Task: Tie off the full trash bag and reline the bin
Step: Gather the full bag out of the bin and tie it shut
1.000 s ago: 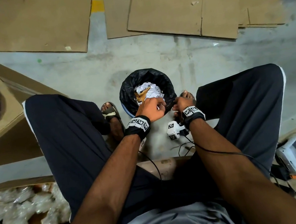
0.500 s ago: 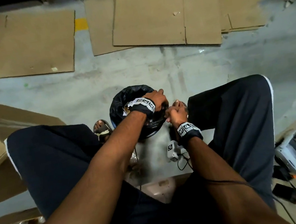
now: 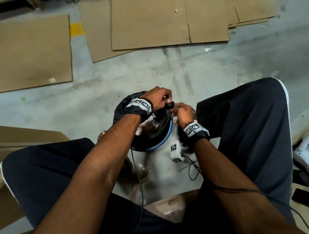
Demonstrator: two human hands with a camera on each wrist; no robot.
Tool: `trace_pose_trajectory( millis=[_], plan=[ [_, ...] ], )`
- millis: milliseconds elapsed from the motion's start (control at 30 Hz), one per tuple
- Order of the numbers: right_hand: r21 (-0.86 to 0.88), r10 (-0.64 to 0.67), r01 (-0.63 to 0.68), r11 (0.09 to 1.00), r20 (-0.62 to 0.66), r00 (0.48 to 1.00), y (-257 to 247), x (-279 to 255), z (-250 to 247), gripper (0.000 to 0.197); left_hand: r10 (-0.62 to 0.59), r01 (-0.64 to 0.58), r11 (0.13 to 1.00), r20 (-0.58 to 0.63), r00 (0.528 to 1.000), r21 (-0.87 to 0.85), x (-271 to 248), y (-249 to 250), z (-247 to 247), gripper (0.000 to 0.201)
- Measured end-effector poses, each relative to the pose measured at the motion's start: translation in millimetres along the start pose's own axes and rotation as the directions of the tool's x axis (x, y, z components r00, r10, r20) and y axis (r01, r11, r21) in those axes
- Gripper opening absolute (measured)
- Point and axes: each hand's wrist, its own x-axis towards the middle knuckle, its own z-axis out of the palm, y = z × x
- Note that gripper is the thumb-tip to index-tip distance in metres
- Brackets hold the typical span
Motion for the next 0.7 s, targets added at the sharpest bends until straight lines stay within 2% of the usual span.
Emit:
trace_pose_trajectory(
  millis=[67, 100, 200, 300, 400, 500, 600, 667, 700],
  plan=[
    [0.268, 0.138, -0.158, 0.950, 0.094, 0.986, -9, -5, 0, 0.027, -0.015, 0.002, 0.991, -0.091, 0.996, -0.134, -6, 0, -1, 0.011],
    [0.334, 0.166, -0.214, 0.918, 0.168, 0.972, -12, -8, 0, 0.026, -0.035, 0.007, 0.981, -0.140, 0.989, -0.195, -7, -2, -1, 0.017],
    [0.412, 0.189, -0.277, 0.868, 0.242, 0.952, -8, 5, -3, 0.024, -0.133, 0.065, 0.957, -0.228, 0.965, -0.282, -11, -12, 0, 0.034],
    [0.411, 0.226, -0.292, 0.863, 0.203, 0.953, -12, 13, -4, 0.030, -0.203, 0.143, 0.955, -0.221, 0.954, -0.259, -17, -28, -5, 0.032],
    [0.245, 0.298, -0.330, 0.912, 0.158, 0.941, -14, 35, -3, 0.047, -0.248, 0.180, 0.943, -0.232, 0.941, -0.278, -23, -52, -13, 0.025],
    [-0.068, 0.336, -0.330, 0.941, 0.101, 0.937, -24, 52, -3, 0.062, -0.314, 0.215, 0.916, -0.272, 0.910, -0.339, -31, -75, -14, 0.019],
    [-0.340, 0.218, -0.187, 0.922, 0.056, 0.974, -53, 56, 3, 0.051, -0.358, 0.223, 0.884, -0.288, 0.888, -0.411, -35, -91, -6, 0.019],
    [-0.469, 0.156, -0.090, 0.879, 0.103, 0.982, -65, 65, 9, 0.045, -0.368, 0.219, 0.868, -0.283, 0.886, -0.446, -39, -96, 3, 0.021],
    [-0.463, 0.154, -0.068, 0.884, 0.151, 0.976, -68, 70, 16, 0.039, -0.370, 0.214, 0.865, -0.289, 0.883, -0.453, -40, -99, 6, 0.023]
  ],
)
